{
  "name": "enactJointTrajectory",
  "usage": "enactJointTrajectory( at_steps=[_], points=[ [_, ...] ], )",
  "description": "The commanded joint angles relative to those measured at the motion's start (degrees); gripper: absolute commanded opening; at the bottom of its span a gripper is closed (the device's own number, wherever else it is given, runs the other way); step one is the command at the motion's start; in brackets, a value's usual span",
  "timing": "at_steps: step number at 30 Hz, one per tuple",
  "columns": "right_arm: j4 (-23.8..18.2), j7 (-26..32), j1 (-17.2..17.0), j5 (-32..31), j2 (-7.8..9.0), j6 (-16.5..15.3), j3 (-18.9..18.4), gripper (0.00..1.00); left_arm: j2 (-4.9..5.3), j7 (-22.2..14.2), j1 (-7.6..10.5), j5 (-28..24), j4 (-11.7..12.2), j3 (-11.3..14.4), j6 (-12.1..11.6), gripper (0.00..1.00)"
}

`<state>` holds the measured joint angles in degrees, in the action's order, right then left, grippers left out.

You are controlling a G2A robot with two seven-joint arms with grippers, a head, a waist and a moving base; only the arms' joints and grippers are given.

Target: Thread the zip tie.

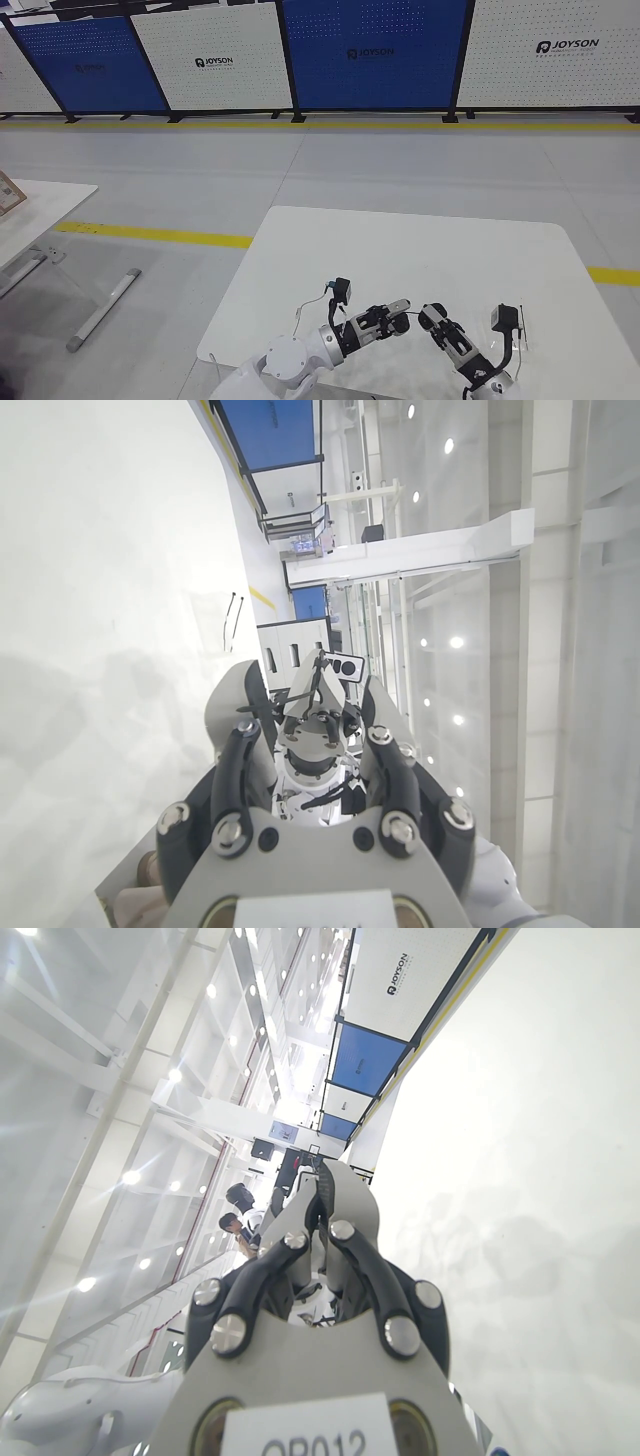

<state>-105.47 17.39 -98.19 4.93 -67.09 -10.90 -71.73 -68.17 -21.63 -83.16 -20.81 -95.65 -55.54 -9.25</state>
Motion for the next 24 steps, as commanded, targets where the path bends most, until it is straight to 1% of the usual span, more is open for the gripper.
enactJointTrajectory(
  at_steps=[1, 3, 23, 24],
  points=[
    [0.0, 0.0, 0.0, 0.0, 0.0, 0.0, 0.0, 0.0, 0.01, 0.01, 0.0, 0.04, -0.02, 0.0, 0.02, 0.07],
    [0.0, 0.0, 0.0, 0.0, 0.0, 0.0, 0.0, 0.0, 0.03, -0.03, -0.01, 0.02, -0.02, 0.02, -0.02, 0.0],
    [0.01, -0.5, 0.21, -0.52, -0.06, 0.2, 0.16, 0.0, 0.01, -0.23, -0.01, -1.23, 0.07, 0.35, -0.88, 0.0],
    [0.01, -0.56, 0.24, -0.6, -0.07, 0.27, 0.19, 0.25, 0.01, -0.19, -0.03, -1.35, 0.03, 0.36, -0.72, 0.0]
  ],
)
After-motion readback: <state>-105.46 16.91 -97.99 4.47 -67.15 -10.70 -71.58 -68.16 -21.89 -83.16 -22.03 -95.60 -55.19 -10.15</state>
